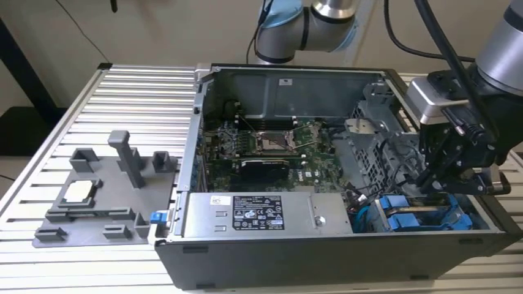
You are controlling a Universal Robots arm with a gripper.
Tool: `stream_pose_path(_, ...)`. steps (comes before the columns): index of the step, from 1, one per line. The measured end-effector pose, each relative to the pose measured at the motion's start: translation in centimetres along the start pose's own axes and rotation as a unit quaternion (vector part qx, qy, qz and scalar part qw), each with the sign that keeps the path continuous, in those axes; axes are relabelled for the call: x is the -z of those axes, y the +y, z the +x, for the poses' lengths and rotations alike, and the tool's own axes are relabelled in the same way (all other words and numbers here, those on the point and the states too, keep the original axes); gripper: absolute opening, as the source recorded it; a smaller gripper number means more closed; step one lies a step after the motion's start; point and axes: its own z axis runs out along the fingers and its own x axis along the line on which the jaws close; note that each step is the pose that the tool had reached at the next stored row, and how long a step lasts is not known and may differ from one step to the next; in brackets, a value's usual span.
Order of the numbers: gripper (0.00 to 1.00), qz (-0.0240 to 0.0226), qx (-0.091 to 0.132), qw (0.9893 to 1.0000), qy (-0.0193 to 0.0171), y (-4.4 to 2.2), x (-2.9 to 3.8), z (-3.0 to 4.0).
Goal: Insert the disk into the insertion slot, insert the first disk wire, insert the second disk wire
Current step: 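Insert the second disk wire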
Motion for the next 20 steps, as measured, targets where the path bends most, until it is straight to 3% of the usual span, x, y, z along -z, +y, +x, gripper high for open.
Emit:
stream_pose_path(2,0.16,-0.003,-0.002,1.0,0.0001,0.02,-0.19,0.01)
stream_pose_path(10,0.16,-0.0038,-0.007,1.0,-0.0006,-0.02,-1.05,0.04)
stream_pose_path(20,0.16,-0.0038,-0.008,1.0,-0.0007,-0.08,-1.33,0.05)
